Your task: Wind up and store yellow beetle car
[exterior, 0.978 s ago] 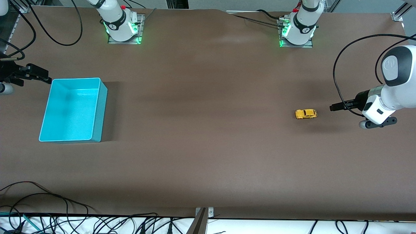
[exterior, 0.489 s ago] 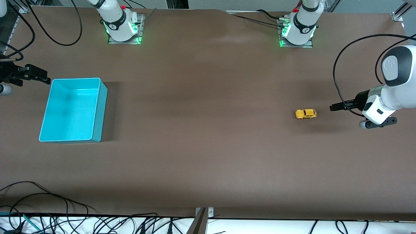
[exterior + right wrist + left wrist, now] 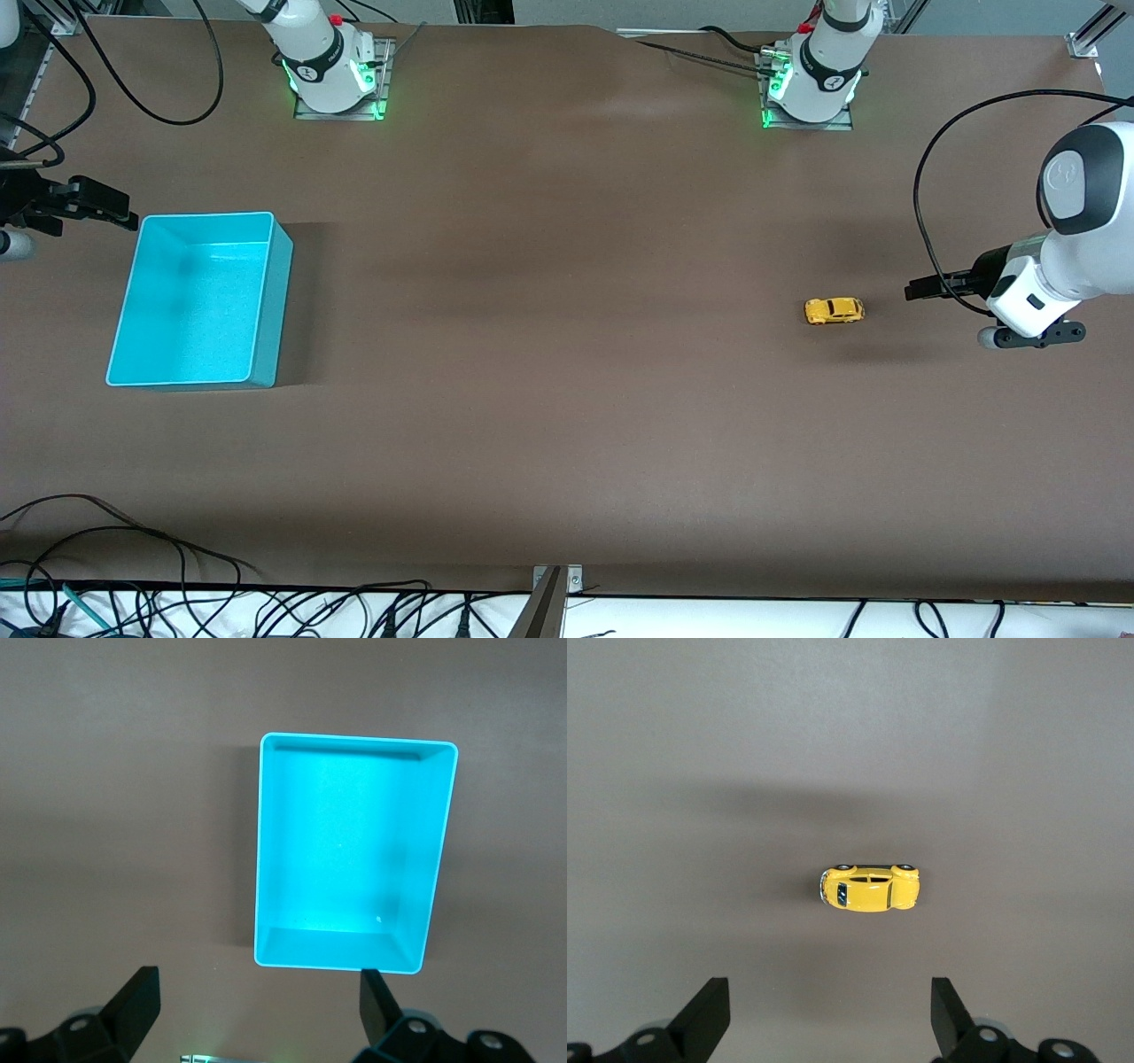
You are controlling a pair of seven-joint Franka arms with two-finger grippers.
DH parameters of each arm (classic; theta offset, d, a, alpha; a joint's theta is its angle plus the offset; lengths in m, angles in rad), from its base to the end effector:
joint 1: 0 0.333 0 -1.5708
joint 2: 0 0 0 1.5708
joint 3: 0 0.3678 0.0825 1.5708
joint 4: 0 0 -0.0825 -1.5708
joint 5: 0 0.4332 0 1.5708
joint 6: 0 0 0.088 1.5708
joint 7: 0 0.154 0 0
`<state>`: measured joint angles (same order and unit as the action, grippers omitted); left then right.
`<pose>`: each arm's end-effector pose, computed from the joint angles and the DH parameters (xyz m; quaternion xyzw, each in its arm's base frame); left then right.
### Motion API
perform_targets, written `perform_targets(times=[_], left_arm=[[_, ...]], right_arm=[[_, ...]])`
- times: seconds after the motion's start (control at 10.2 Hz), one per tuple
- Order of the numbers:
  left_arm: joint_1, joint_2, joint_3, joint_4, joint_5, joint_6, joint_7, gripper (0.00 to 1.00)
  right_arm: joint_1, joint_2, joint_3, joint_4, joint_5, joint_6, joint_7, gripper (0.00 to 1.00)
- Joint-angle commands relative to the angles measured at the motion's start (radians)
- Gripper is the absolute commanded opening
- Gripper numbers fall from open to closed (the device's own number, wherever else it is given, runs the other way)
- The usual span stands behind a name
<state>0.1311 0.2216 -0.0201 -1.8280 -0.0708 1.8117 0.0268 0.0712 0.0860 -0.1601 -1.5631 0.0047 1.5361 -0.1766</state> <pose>0.6303 0.0616 0.3773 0.9908 0.0542 -0.1159 0.0434 0.6199 -0.0508 0.5784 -0.9975 -0.0436 0.0560 0.0029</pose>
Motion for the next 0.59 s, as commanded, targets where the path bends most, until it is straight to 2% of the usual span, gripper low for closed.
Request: perform_targets(times=[0.0,0.49], left_arm=[[0.007,-0.001,-0.007,0.019,0.031,-0.032,0.025,1.0],[0.005,0.007,-0.009,0.015,0.02,-0.032,-0.019,1.0]], right_arm=[[0.002,-0.005,-0.007,-0.012,0.02,0.013,-0.018,1.0],[0.002,-0.005,-0.007,-0.012,0.02,0.013,-0.018,1.0]])
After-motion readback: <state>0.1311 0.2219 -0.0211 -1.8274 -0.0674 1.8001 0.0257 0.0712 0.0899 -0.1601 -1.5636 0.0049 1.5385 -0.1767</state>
